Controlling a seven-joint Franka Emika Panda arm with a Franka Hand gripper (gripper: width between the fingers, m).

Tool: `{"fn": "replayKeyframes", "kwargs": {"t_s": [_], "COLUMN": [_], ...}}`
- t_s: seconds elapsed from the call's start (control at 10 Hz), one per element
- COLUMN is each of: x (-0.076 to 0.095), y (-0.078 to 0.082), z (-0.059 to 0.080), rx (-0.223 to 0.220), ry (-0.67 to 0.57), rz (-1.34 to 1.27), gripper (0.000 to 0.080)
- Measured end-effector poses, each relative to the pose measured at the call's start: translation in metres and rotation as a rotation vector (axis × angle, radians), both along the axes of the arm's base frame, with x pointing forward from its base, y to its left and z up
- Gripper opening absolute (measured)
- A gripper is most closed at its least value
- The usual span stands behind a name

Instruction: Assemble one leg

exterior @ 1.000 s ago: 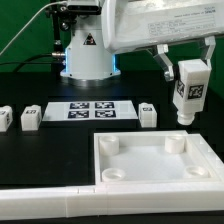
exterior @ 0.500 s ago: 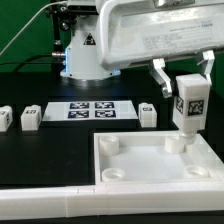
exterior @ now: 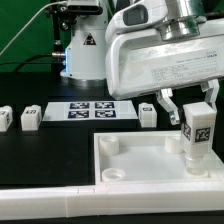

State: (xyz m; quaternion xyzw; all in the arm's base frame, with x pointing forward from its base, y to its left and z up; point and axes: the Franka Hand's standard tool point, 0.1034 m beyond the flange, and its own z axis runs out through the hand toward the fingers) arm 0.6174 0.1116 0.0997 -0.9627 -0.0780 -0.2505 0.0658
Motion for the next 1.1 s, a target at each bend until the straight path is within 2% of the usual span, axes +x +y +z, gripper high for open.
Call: {"fn": "replayKeyframes", "kwargs": {"t_s": [0.8,1.1], "x": [-0.001,-0.004], "y": [0.001,0.003], "z": [-0.021,-0.021], "rx": [0.008,0.013], "ry": [-0.007,-0.043], "rz": [-0.010,-0.073], "gripper": [0.0294,0.0294]}}
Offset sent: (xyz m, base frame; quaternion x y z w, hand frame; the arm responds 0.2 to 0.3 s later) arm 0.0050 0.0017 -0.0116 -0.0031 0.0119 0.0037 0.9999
